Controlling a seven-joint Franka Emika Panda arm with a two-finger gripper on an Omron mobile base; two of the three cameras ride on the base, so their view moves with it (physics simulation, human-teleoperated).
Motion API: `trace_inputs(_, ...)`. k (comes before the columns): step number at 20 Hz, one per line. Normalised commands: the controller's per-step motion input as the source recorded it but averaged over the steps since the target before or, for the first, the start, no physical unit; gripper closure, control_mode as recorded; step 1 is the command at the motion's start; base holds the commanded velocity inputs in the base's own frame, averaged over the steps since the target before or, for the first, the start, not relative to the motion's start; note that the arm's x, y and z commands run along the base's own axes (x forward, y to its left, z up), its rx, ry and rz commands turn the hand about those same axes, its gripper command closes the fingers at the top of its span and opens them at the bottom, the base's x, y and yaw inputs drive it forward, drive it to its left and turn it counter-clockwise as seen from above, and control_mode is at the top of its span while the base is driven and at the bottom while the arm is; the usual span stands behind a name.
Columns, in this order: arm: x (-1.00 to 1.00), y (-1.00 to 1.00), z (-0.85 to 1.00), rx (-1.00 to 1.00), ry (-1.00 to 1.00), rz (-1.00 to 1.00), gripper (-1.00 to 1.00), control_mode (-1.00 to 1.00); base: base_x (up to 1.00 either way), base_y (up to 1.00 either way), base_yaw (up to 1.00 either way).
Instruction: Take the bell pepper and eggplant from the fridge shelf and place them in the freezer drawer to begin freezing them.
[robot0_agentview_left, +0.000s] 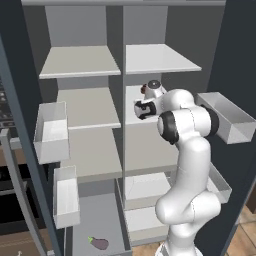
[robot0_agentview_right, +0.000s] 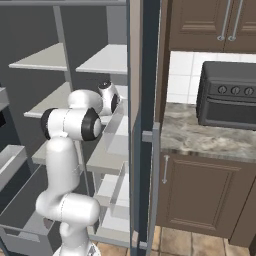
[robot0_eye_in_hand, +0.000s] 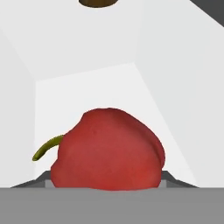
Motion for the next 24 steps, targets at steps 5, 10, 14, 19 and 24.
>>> trace_inputs(5, -0.35, 0.0, 0.0, 0.0, 0.0, 0.01, 1.0, -1.0, 0.0, 0.0, 0.0)
trace_inputs(10, -1.0, 0.0, 0.07, 0.01, -0.05, 0.06, 1.0, -1.0, 0.0, 0.0, 0.0)
trace_inputs(14, -1.0, 0.0, 0.45, 0.02, -0.1, 0.06, 1.0, -1.0, 0.0, 0.0, 0.0)
trace_inputs(19, -1.0, 0.0, 0.88, 0.0, -0.06, 0.09, 1.0, -1.0, 0.0, 0.0, 0.0)
trace_inputs(24, -1.0, 0.06, 0.9, -0.01, 0.01, 0.16, 1.0, -1.0, 0.0, 0.0, 0.0)
